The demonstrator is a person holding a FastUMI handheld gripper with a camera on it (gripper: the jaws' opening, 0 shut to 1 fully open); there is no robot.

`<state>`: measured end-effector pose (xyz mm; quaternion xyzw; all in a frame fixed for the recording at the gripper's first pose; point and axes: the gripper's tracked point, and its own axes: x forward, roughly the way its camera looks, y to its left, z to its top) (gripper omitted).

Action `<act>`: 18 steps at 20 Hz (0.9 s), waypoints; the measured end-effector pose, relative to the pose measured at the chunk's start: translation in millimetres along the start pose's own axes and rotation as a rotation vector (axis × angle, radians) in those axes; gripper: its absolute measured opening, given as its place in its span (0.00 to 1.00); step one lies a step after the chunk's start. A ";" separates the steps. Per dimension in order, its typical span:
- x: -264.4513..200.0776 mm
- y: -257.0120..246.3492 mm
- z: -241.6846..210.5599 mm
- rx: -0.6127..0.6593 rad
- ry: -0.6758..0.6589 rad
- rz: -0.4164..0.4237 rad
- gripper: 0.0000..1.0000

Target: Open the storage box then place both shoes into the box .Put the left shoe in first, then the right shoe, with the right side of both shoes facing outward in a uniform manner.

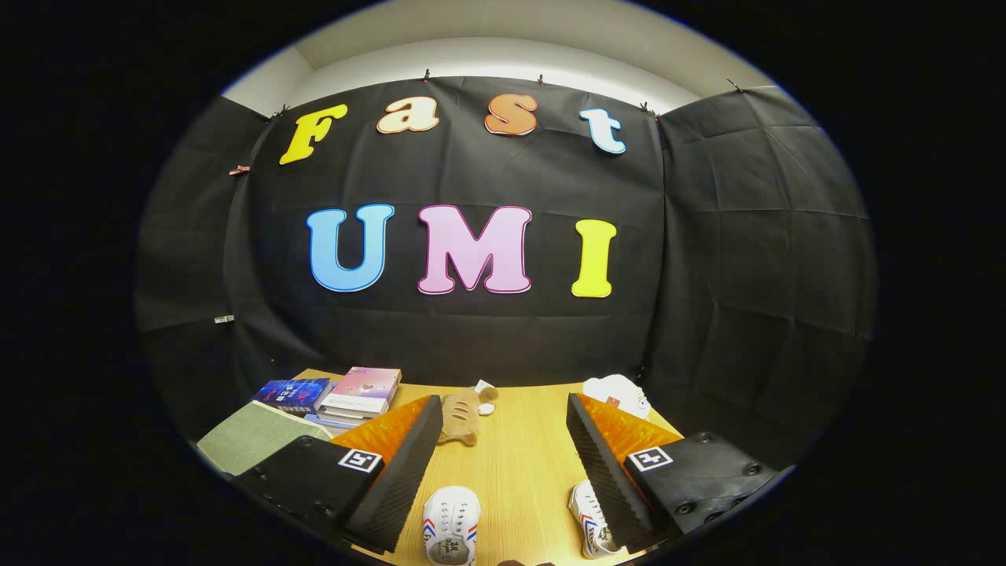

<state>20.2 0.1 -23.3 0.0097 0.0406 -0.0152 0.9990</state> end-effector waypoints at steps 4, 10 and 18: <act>4.9 21.8 -18.1 0.052 0.069 0.073 0.97; -3.0 88.8 -57.1 0.118 0.183 0.291 0.99; -57.0 198.1 -149.8 0.322 0.526 0.686 0.98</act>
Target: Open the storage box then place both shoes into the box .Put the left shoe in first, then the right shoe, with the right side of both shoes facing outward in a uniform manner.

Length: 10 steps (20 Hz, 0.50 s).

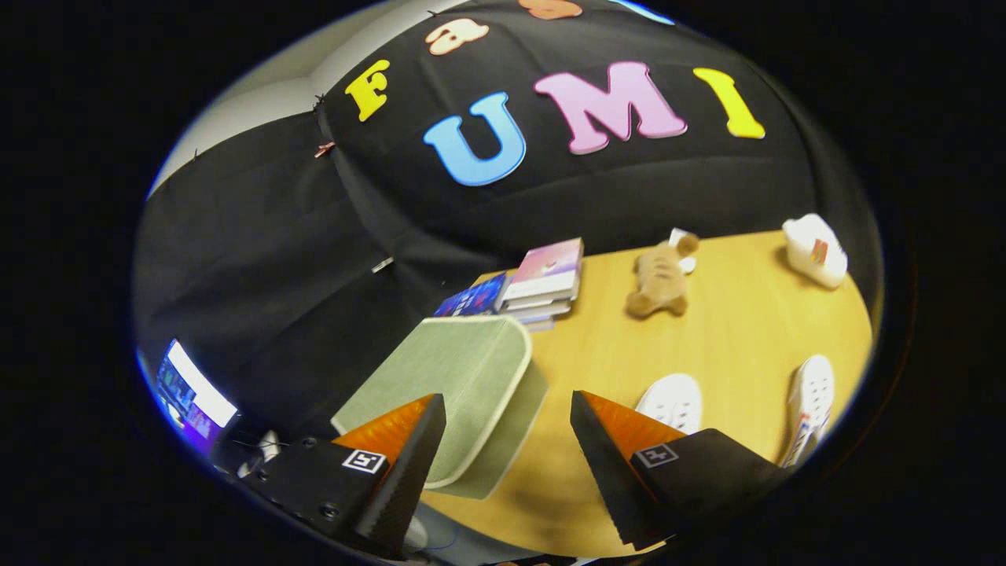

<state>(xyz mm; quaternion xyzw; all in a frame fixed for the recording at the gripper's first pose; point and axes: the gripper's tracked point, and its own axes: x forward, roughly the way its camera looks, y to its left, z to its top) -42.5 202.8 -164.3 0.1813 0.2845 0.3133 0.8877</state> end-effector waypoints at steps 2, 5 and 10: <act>9.8 12.5 -22.4 0.085 0.094 0.094 0.98; 25.3 16.0 -36.5 0.193 0.163 0.190 0.98; 48.2 27.6 -69.2 0.309 0.296 0.318 0.98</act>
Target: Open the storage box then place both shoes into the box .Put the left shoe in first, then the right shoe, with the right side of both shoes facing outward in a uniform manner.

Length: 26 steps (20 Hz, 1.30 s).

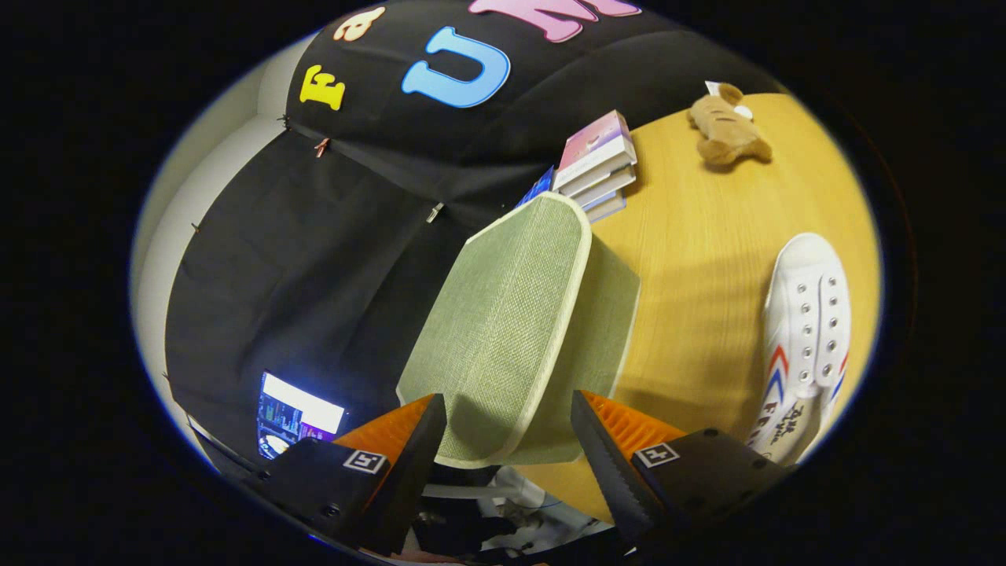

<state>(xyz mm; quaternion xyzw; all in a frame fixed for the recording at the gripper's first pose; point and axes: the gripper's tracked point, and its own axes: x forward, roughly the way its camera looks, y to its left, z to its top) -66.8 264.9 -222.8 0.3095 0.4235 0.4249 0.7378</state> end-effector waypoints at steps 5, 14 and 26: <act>24.3 13.9 -14.9 0.121 0.107 0.144 0.96; 1.8 14.1 5.6 0.267 0.090 0.137 0.41; -5.5 51.2 15.5 0.265 0.137 0.077 0.05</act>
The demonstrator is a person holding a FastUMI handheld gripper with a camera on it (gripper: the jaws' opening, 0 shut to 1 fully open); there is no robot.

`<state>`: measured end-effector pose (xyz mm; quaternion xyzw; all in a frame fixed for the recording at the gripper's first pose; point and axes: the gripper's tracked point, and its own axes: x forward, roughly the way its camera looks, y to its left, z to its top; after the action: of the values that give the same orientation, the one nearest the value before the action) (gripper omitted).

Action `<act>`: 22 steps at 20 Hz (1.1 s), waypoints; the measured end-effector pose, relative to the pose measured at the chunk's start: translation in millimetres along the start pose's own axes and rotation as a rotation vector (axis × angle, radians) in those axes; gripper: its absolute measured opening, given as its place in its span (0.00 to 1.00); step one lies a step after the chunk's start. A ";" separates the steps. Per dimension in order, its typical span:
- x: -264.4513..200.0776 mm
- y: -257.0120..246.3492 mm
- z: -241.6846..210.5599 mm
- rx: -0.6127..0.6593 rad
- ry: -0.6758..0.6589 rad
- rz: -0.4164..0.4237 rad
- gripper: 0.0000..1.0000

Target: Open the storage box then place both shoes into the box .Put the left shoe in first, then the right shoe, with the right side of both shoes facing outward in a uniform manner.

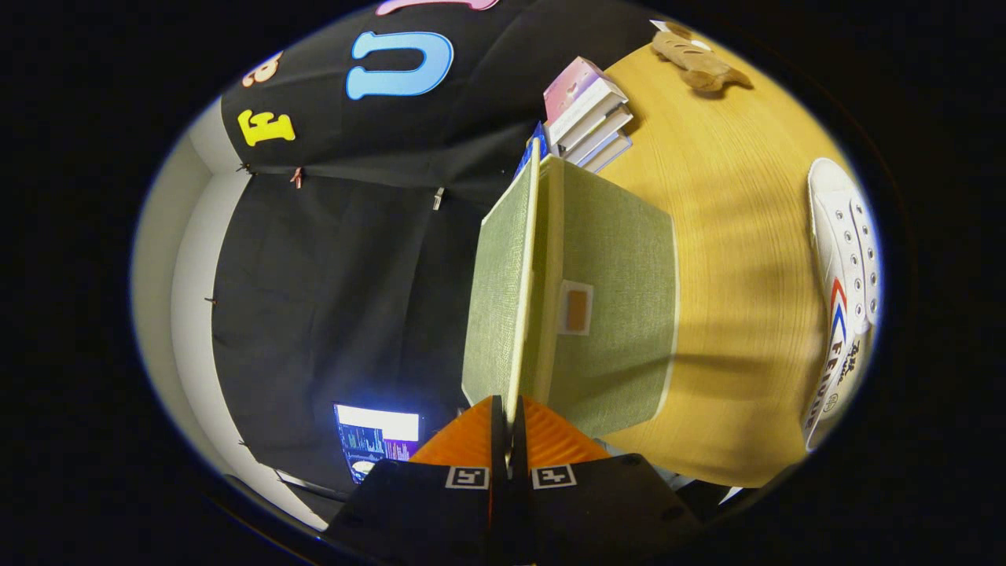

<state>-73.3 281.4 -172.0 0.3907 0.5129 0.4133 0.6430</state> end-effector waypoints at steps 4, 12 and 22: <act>-2.1 31.4 14.0 -0.032 -0.002 -0.020 0.05; 20.8 121.9 21.3 -0.144 0.028 -0.001 0.06; 108.6 207.4 8.4 -0.265 0.088 0.012 0.06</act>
<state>-77.9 455.2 -15.0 0.2871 0.4791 0.4981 0.6633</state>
